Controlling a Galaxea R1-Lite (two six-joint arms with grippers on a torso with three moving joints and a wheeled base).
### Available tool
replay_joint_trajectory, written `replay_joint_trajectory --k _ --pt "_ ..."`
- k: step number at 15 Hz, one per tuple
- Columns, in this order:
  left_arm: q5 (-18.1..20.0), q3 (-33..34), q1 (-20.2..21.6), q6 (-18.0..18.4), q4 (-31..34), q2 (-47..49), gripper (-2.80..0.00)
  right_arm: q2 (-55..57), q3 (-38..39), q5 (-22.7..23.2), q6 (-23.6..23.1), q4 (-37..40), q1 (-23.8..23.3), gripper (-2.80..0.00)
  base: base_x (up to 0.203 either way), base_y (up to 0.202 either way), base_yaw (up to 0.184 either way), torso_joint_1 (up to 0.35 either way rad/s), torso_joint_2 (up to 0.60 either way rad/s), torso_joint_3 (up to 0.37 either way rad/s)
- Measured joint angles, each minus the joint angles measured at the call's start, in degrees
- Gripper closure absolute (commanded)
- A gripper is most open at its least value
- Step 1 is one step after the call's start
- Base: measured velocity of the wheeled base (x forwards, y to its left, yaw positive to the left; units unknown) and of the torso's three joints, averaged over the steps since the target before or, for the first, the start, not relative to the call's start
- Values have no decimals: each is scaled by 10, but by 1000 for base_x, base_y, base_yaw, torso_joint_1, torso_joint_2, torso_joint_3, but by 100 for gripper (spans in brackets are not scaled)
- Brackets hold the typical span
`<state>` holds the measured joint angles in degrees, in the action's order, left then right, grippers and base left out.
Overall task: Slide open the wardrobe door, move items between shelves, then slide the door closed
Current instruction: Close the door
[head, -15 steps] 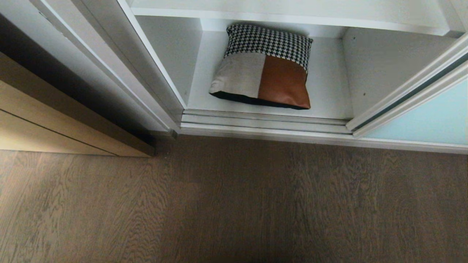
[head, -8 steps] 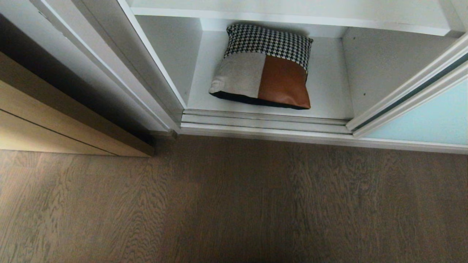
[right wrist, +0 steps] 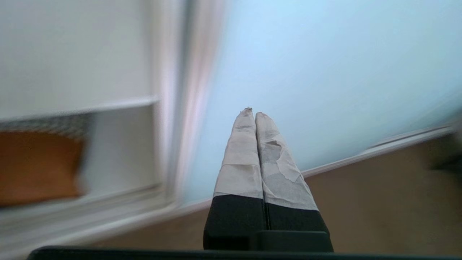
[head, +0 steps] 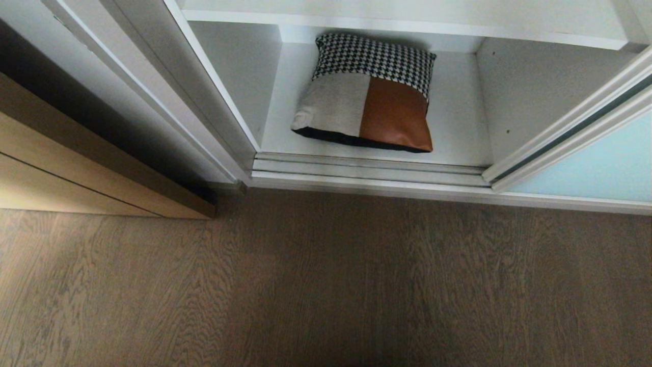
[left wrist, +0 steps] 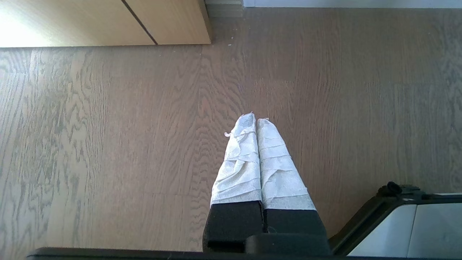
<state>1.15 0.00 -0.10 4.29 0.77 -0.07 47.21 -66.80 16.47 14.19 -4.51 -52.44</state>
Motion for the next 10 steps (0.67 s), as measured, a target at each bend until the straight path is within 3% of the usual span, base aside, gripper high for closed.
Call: replay_joint_trajectory --k 5,10 --pt "0 0 0 0 0 0 0 60 0 28 12 -56 -100 0 0 0 0 0 0 0" --pt "0 0 0 0 0 0 0 114 -36 102 63 -20 -103 0 0 0 0 0 0 0"
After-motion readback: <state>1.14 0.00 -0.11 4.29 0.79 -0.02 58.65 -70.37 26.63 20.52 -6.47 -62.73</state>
